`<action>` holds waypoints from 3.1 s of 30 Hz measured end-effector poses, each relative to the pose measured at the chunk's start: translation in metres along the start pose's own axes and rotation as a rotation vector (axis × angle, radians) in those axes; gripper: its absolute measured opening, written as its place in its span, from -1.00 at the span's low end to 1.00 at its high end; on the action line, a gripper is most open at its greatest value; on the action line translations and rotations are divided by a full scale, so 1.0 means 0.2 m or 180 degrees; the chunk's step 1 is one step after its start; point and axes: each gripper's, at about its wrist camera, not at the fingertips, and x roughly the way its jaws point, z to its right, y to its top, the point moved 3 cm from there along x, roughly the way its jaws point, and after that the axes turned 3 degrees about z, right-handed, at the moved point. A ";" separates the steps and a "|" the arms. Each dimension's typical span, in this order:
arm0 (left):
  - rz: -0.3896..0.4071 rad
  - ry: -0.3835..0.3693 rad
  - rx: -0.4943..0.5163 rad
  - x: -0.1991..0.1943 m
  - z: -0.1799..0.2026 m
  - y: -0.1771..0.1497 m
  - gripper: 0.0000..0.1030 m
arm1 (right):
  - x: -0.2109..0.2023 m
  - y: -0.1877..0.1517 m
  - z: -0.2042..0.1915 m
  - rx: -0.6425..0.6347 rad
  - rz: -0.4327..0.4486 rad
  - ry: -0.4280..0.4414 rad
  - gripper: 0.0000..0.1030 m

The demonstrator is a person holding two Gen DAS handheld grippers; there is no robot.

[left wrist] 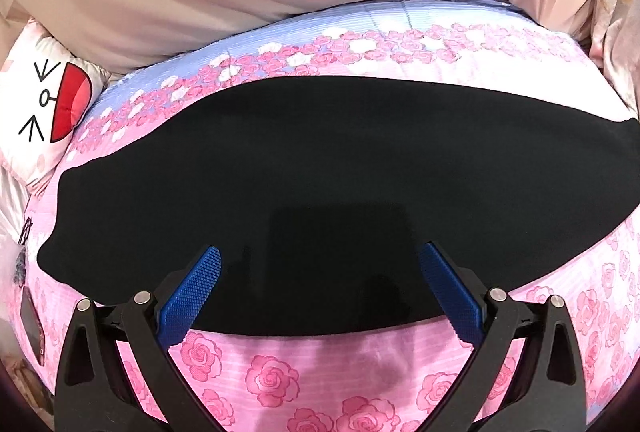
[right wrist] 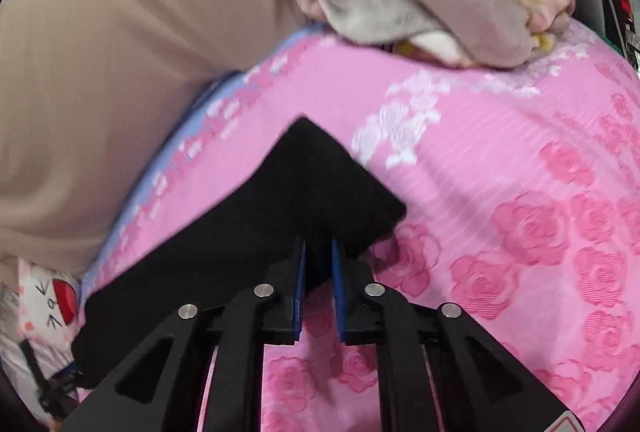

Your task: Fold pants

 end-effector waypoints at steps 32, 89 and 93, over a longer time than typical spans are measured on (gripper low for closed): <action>0.0106 -0.0154 -0.1247 -0.07 -0.96 -0.34 0.91 | 0.57 -1.14 -2.14 -0.2220 -0.1656 0.1399 -0.54; -0.0061 -0.0559 -0.2288 0.00 -1.22 -0.49 -0.50 | -0.09 -0.46 -0.34 -0.0118 -0.0566 0.0394 -0.46; 0.0046 -0.0024 -0.2231 -0.08 -1.21 -0.51 -0.17 | -0.26 -0.49 -0.46 -0.0785 -0.0014 -0.0470 -0.13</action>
